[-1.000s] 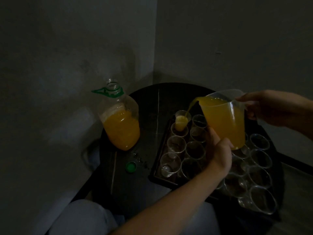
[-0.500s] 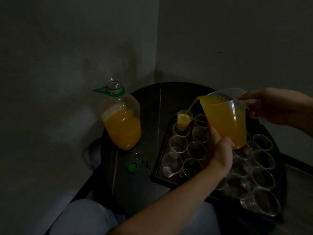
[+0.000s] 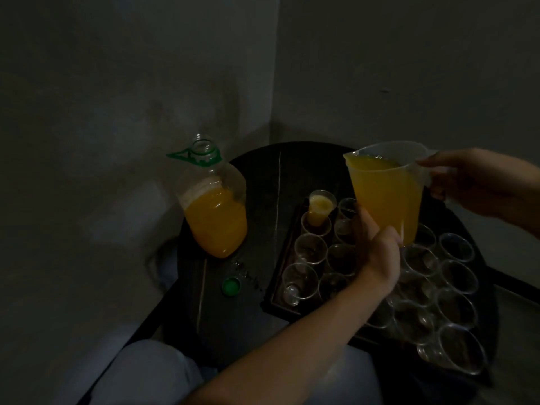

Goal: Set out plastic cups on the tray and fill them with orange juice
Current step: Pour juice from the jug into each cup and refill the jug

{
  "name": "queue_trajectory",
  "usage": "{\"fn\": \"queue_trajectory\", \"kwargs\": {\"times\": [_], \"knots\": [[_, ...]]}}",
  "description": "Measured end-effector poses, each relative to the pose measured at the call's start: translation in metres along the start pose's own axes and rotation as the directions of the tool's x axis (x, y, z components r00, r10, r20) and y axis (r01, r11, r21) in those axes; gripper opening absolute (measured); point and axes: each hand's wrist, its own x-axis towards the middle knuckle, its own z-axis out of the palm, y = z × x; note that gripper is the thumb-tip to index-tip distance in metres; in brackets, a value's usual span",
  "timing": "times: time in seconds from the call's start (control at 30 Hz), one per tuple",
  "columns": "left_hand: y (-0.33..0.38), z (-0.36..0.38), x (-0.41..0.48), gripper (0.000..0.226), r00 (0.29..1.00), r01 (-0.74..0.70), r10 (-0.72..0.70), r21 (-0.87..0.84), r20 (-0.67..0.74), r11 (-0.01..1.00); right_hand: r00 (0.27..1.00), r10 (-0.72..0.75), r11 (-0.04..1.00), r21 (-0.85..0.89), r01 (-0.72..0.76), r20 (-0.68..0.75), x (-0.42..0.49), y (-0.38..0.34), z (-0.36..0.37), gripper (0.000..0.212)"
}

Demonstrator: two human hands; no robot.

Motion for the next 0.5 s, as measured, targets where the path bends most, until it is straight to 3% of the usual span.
{"fn": "queue_trajectory", "kwargs": {"times": [0.17, 0.33, 0.43, 0.5], "knots": [[0.000, 0.002, -0.009, 0.104, 1.000, 0.003, -0.003, 0.006, -0.003, 1.000, 1.000, -0.020, 0.999, 0.025, 0.021, -0.007, -0.005, 0.001, -0.001, 0.012], [-0.003, 0.004, -0.022, 0.100, 1.000, -0.004, 0.004, 0.002, -0.002, 1.000, 1.000, -0.024, 1.000, -0.005, 0.025, 0.018, -0.019, 0.002, 0.002, 0.026], [-0.002, 0.005, -0.035, 0.102, 1.000, 0.024, -0.023, -0.016, 0.015, 1.000, 0.999, 0.004, 1.000, 0.009, -0.004, 0.037, -0.024, 0.005, 0.001, 0.016], [-0.007, 0.006, -0.038, 0.102, 1.000, 0.027, -0.027, -0.013, 0.012, 1.000, 0.998, 0.002, 1.000, 0.006, -0.002, 0.056, -0.027, 0.009, 0.000, 0.021]]}}
